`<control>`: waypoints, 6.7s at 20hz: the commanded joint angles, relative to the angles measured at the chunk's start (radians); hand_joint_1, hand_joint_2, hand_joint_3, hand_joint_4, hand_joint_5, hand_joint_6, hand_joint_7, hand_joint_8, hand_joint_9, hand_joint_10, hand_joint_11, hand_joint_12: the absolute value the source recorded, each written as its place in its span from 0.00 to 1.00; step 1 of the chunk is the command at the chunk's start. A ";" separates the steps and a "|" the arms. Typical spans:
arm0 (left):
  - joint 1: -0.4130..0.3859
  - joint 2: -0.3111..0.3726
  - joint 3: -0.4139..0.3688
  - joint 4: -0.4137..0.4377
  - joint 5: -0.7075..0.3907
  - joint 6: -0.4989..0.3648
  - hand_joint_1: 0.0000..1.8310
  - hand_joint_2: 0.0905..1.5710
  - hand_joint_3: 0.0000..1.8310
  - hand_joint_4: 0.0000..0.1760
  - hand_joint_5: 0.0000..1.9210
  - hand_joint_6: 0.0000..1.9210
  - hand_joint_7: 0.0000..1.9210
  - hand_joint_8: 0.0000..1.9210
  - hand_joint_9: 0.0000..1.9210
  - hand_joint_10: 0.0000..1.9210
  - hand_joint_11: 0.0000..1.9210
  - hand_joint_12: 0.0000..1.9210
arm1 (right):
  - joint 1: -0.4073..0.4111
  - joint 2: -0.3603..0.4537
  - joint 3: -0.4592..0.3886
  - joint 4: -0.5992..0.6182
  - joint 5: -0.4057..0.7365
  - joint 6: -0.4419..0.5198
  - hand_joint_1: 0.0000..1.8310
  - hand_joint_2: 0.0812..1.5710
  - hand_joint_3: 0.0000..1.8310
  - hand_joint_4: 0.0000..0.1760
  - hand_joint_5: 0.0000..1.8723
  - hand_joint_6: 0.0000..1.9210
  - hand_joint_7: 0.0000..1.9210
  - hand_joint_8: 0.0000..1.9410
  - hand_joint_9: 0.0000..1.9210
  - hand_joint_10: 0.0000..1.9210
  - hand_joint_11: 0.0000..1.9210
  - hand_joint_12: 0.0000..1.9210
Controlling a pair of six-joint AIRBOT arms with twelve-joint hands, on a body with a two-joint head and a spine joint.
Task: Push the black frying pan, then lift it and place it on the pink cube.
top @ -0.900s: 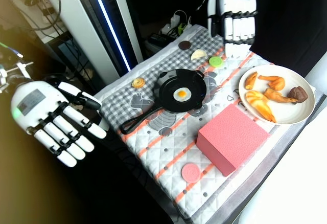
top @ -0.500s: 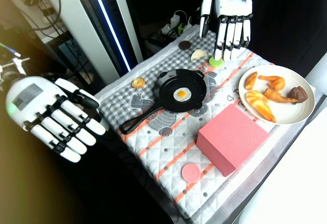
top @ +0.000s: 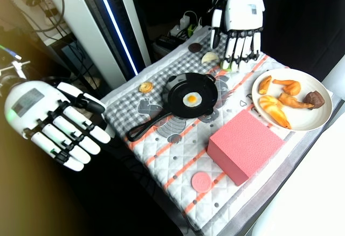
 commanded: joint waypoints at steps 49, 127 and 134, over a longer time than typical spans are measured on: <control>-0.026 -0.342 0.186 0.029 -0.160 0.000 0.28 0.82 0.00 0.00 0.38 0.04 0.38 0.04 0.21 0.41 0.00 0.84 | -0.001 -0.015 0.011 0.025 0.122 0.013 0.26 0.72 0.00 0.00 0.00 0.00 0.00 0.00 0.00 0.00 0.00 0.38; -0.008 -0.339 0.231 0.697 -0.422 -1.006 0.00 0.98 0.00 0.00 0.27 0.02 0.28 0.01 0.21 0.10 0.00 0.75 | -0.017 -0.028 0.004 0.054 0.127 0.020 0.24 0.74 0.00 0.00 0.00 0.00 0.00 0.00 0.00 0.00 0.00 0.29; -0.075 -0.207 0.150 0.697 -0.445 -0.985 0.25 0.97 0.00 0.92 0.18 0.98 0.22 0.60 0.13 0.78 0.10 0.96 | -0.017 -0.016 0.010 0.047 0.101 0.014 0.32 0.75 0.00 0.00 0.00 0.00 0.00 0.00 0.00 0.00 0.00 0.22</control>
